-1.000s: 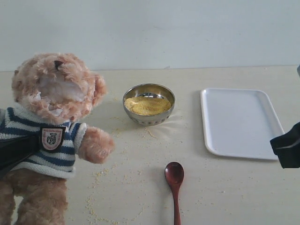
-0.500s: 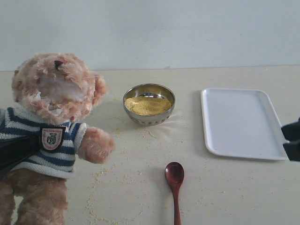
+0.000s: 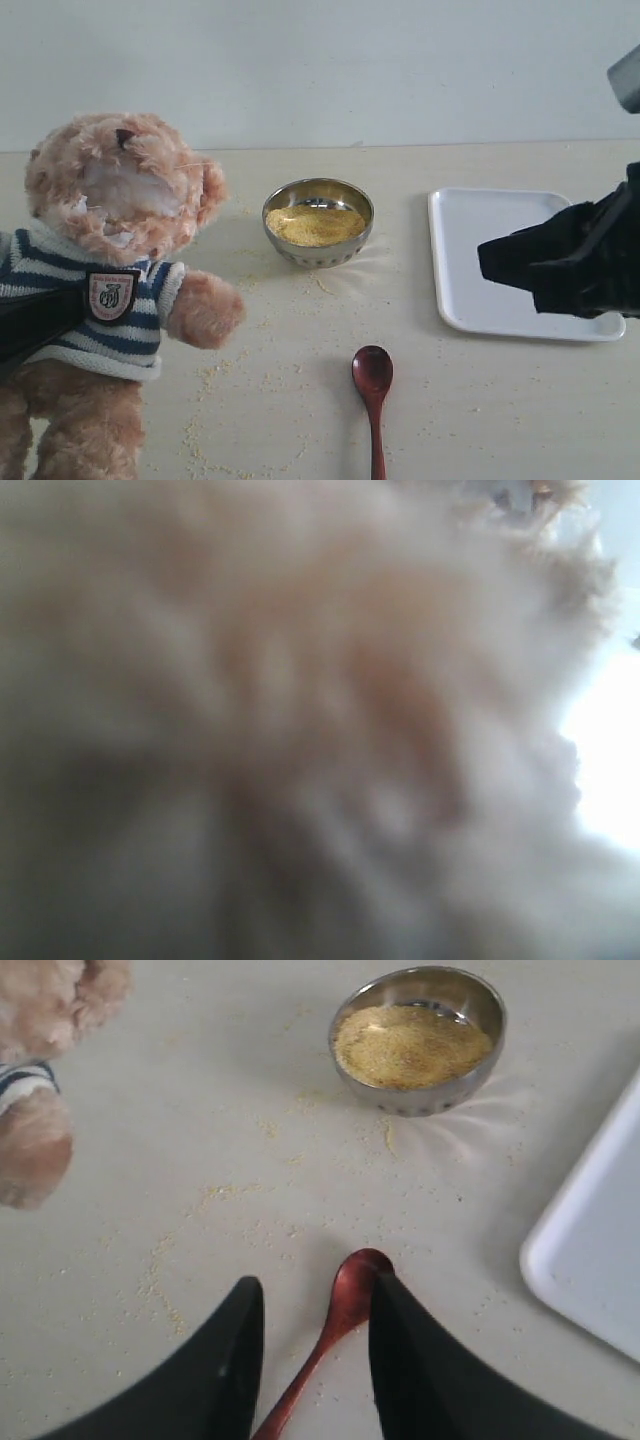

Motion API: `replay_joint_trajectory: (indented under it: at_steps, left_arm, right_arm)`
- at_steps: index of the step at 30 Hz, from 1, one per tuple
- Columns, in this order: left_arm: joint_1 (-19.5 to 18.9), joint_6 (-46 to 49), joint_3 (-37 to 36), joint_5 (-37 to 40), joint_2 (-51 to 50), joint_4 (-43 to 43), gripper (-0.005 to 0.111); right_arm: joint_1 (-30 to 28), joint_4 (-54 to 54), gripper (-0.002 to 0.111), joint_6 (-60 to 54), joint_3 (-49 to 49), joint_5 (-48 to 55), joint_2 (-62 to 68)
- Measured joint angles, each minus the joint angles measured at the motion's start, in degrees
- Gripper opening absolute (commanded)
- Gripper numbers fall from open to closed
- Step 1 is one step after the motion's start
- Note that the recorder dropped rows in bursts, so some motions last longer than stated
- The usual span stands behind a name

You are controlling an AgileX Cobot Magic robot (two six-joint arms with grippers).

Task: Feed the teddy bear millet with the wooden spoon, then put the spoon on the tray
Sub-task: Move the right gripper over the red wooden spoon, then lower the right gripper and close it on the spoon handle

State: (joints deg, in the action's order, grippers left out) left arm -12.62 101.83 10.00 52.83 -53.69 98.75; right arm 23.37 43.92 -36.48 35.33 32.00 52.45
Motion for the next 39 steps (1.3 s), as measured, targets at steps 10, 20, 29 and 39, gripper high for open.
replay_joint_trajectory:
  at_steps: [10,20,29,39]
  left_arm:
    - [0.0,0.0,0.0,0.0,0.0,0.0,0.005]
    - [0.0,0.0,0.0,0.0,0.0,0.0,0.005]
    - [0.0,0.0,0.0,0.0,0.0,0.0,0.005]
    - [0.0,0.0,0.0,0.0,0.0,0.0,0.005]
  right_arm:
    - [21.6,-4.1,0.036,4.4,0.4,-14.1,4.3]
    - [31.9,-28.8,0.036,29.3,7.7,-13.4,19.0]
    - [32.3,-63.0,0.036,67.0,11.3,7.7,26.7]
    - [40.1,-62.3,0.036,83.2,11.4,7.5,30.0]
